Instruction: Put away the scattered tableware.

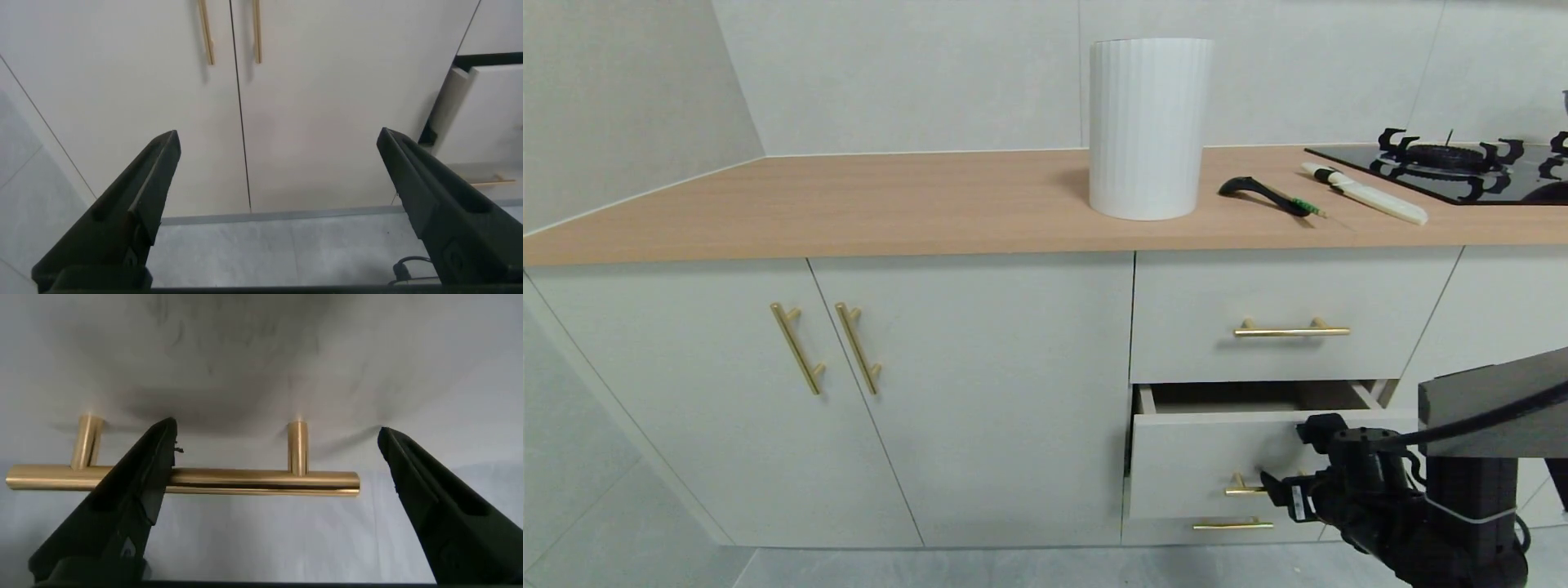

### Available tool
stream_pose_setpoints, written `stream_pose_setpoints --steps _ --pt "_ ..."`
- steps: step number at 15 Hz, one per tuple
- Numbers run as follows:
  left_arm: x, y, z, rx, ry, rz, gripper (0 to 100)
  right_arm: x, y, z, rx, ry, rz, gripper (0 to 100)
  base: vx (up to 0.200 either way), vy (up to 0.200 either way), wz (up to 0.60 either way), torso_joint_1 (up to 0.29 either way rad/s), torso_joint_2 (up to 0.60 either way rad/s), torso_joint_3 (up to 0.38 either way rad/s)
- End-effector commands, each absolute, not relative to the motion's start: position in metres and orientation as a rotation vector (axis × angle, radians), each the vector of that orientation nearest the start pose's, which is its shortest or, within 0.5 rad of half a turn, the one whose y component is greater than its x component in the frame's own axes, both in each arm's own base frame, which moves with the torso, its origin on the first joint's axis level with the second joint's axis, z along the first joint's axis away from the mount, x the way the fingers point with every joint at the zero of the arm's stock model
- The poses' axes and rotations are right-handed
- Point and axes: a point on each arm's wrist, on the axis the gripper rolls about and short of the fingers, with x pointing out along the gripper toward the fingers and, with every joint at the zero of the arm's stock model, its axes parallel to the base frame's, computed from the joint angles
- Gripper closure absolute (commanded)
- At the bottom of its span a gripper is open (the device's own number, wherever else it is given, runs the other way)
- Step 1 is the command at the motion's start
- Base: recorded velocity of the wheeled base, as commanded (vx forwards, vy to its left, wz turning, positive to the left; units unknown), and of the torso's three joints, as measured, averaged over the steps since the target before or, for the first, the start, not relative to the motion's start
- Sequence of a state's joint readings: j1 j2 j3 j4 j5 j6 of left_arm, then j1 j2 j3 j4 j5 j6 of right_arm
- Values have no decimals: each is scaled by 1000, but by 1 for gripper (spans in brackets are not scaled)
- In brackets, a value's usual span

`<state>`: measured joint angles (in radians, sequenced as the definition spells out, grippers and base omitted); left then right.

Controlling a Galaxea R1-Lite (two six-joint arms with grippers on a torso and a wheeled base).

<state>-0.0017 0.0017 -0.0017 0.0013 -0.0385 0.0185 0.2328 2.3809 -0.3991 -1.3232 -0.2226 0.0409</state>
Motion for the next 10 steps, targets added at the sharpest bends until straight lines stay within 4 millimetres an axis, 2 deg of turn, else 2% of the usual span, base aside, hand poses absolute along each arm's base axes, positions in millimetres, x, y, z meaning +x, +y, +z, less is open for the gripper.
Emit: stream_pose_setpoints --steps 1,2,4,5,7,10 --pt "-23 -1 76 18 1 -40 0 272 67 17 -96 601 58 0 0 0 0 0 0 0" --pt "-23 -1 76 18 1 -40 0 262 68 46 -78 576 102 0 0 0 0 0 0 0" --pt "-23 -1 76 18 3 -38 0 247 72 87 -33 497 150 0 0 0 0 0 0 0" --pt "-23 -1 76 18 1 -40 0 241 76 100 -11 470 171 0 0 0 0 0 0 0" --pt "-23 -1 76 18 1 -40 0 231 88 119 23 432 217 0 0 0 0 0 0 0" --pt "-23 -1 76 18 1 -40 0 231 92 118 42 427 225 0 0 0 0 0 0 0"
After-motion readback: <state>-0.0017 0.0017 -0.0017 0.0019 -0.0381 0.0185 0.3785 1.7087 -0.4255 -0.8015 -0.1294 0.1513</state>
